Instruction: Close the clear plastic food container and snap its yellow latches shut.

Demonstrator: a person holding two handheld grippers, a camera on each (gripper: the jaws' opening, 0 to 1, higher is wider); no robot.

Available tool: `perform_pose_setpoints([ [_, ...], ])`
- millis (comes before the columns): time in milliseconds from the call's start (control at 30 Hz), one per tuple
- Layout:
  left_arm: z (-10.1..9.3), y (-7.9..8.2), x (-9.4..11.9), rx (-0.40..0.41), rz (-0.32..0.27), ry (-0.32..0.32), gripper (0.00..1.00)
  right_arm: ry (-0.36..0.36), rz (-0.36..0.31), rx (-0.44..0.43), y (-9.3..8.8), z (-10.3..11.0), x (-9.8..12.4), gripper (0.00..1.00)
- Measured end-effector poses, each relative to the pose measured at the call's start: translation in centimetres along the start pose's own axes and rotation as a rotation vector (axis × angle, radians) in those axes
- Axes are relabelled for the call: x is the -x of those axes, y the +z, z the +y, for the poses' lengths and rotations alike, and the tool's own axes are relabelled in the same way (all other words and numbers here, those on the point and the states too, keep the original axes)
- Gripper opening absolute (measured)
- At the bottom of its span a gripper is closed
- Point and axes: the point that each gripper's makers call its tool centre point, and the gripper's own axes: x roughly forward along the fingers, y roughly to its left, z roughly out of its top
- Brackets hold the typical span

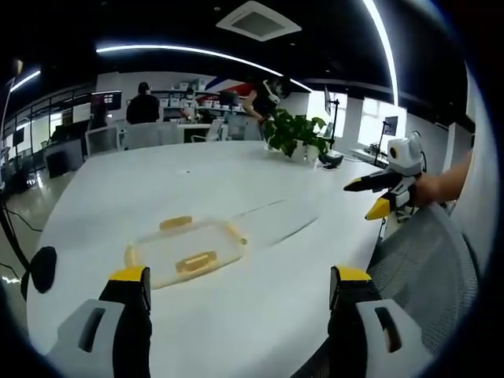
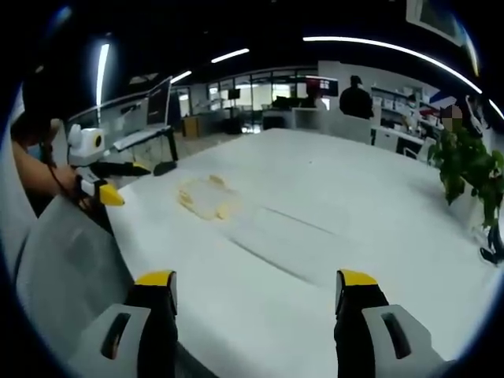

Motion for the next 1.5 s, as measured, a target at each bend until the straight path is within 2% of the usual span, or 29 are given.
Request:
perform_pose_setpoints([
  [700, -0.3, 0.3, -0.1, -0.018, 0.005, -0.01, 0.95, -0.01, 0.013, 0.036, 0.3, -0.3, -0.3, 0.83],
  [967, -0.3, 0.5, -0.1, -0.029, 0.013, -0.011, 0.94, -0.006, -0.004, 0.032, 0.7, -0.8, -0.4, 0.82],
  [1333, -0.1, 0.5, -0.1, -0.027, 0.016, -0.014, 0.94, 0.026, -0.008, 0.072, 1.7, -0.4, -1.4, 0.8],
  [1500, 0.0, 0.5, -0.1, -0.052, 0.024, -0.012, 0.92, 0.047, -0.016, 0.08, 2.2, 0.0, -2.0, 0.8],
])
